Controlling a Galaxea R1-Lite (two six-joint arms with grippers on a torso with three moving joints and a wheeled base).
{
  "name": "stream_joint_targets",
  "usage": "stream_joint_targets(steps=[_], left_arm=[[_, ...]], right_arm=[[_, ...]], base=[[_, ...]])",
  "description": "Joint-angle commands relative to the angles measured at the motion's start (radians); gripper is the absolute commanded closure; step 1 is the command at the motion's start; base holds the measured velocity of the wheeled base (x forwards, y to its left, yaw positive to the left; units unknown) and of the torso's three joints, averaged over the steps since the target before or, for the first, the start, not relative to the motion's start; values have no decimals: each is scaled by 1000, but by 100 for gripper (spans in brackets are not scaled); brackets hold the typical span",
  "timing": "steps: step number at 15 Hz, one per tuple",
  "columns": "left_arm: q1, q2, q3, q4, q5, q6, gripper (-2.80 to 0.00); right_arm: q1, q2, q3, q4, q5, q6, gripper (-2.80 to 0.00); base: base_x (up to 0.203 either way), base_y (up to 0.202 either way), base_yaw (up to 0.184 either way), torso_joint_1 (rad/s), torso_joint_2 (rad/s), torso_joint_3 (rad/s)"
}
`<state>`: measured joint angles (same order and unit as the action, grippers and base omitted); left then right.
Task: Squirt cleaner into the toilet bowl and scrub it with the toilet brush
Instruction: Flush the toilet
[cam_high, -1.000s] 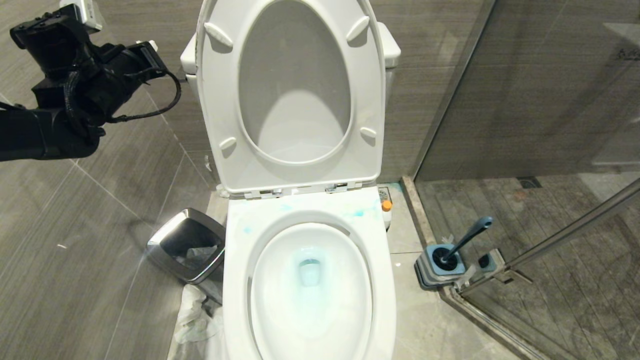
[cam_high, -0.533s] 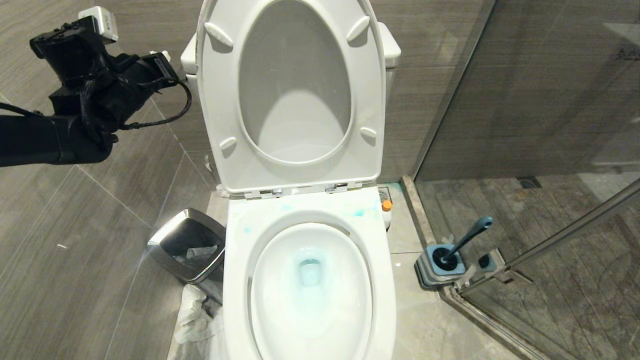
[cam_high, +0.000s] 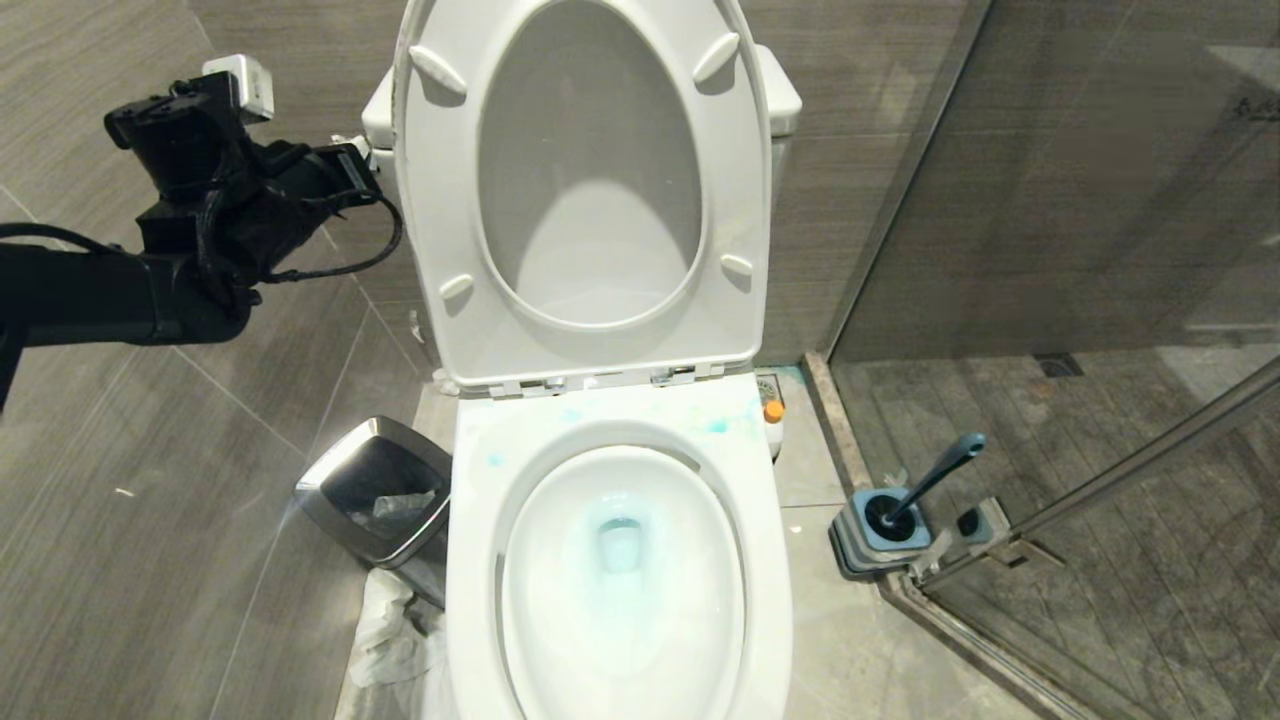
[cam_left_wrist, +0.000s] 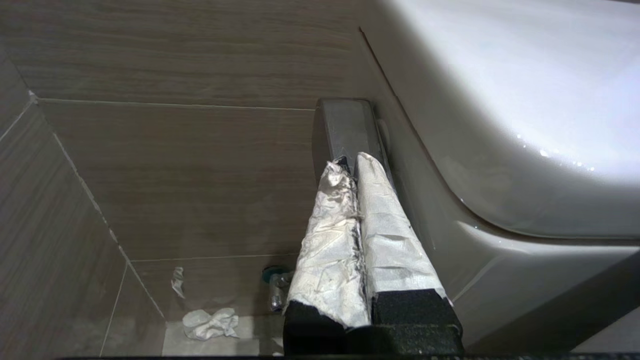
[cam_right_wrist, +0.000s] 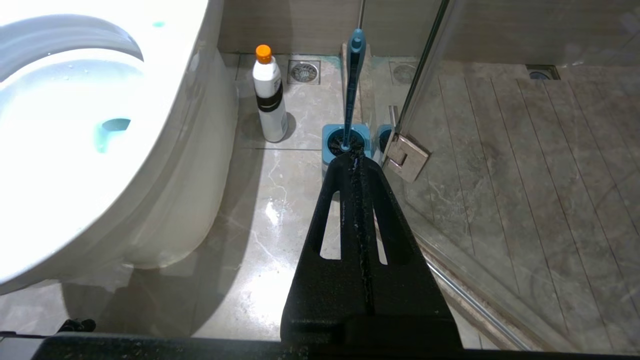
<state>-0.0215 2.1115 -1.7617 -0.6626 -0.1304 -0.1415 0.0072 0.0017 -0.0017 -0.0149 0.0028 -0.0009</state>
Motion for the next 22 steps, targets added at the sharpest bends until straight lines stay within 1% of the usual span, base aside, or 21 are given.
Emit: stream_joint_targets(steps=[1,4,6,8,9,12,17,22], left_arm=[[0,32,-2,3,-3,4,0],[2,73,-19,19,-17,28,0],[3,76,-20,70,-24,44,0],[14,74,-22,112,-67,52,0],[18,75,-23,125,-74,56,0],[31,84,-25,127,-77,61,0],[40,102,-74,125,-80,57,0],[51,91,-71,120,-80,54,0]], right_arm=[[0,1,0,0,0,0,0],[0,1,0,0,0,-1,0],[0,1,1,0,0,-1,0],[0,1,0,0,0,-1,0],[0,1,0,0,0,-1,0],[0,1,2,0,0,1,0],[0,1,0,0,0,-1,0],[0,1,0,0,0,-1,0]], base=[[0,0,0,0,0,0],[0,0,0,0,0,0],[0,0,0,0,0,0],[0,0,0,0,0,0],[0,0,0,0,0,0],[0,0,0,0,0,0],[0,0,0,0,0,0],[0,0,0,0,0,0]])
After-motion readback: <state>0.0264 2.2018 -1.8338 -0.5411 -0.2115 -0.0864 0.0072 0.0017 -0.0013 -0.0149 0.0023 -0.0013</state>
